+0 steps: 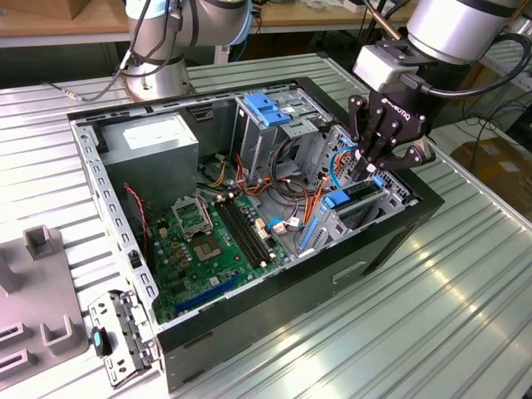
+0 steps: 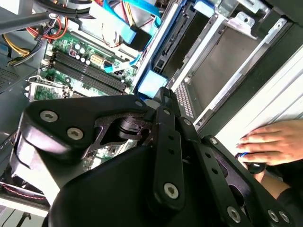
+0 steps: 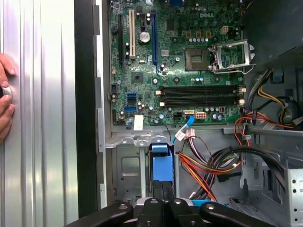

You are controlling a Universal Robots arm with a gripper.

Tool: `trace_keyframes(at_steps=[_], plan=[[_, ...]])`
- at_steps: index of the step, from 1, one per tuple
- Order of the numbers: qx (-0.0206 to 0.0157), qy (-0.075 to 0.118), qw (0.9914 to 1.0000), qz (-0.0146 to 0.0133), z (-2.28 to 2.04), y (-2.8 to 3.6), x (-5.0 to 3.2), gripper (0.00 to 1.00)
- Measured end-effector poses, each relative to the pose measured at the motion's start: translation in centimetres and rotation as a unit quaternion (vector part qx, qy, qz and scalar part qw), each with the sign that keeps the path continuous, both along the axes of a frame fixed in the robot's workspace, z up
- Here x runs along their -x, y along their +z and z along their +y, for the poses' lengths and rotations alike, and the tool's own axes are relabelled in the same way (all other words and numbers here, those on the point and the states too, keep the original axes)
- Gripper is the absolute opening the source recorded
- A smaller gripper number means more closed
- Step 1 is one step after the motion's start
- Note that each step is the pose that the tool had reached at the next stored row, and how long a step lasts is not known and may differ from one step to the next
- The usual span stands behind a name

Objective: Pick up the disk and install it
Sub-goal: 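Insert the first disk wire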

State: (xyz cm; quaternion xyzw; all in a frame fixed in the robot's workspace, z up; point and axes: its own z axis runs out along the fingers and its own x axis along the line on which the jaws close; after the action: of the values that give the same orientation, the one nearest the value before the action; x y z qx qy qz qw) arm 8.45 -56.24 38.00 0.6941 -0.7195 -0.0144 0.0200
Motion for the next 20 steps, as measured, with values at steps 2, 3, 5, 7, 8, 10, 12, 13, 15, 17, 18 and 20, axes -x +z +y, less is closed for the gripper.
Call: trace_keyframes(at_steps=[2, 3, 5, 7, 8, 10, 12, 13, 15, 17, 18, 20], plan=[[0.0001, 0.000, 1.00000, 0.0000, 0.00, -0.07, -0.73, 0.11], [0.0002, 0.000, 1.00000, 0.0000, 0.00, -0.09, -0.99, 0.11], [0.0003, 0.000, 1.00000, 0.0000, 0.00, -0.09, -1.50, 0.11], [0.0003, 0.000, 1.00000, 0.0000, 0.01, -0.09, -1.66, 0.11], [0.0001, 0.001, 1.00000, 0.0000, 0.01, -0.10, -1.69, 0.11], [-0.0007, 0.006, 0.99998, 0.0001, 0.00, -0.06, -1.72, 0.11], [-0.0019, 0.014, 0.99991, 0.0001, 0.00, -0.01, -1.74, 0.11], [-0.0024, 0.018, 0.99984, 0.0001, 0.00, 0.08, -1.75, 0.11], [-0.0025, 0.023, 0.99974, 0.0002, 0.01, 0.20, -1.82, 0.11], [-0.0018, 0.023, 0.99973, 0.0003, 0.10, 0.21, -2.11, 0.11], [-0.0009, 0.023, 0.99973, 0.0004, 0.15, 0.21, -2.36, 0.11], [0.0001, 0.023, 0.99973, 0.0004, 0.21, 0.18, -2.97, 0.11]])
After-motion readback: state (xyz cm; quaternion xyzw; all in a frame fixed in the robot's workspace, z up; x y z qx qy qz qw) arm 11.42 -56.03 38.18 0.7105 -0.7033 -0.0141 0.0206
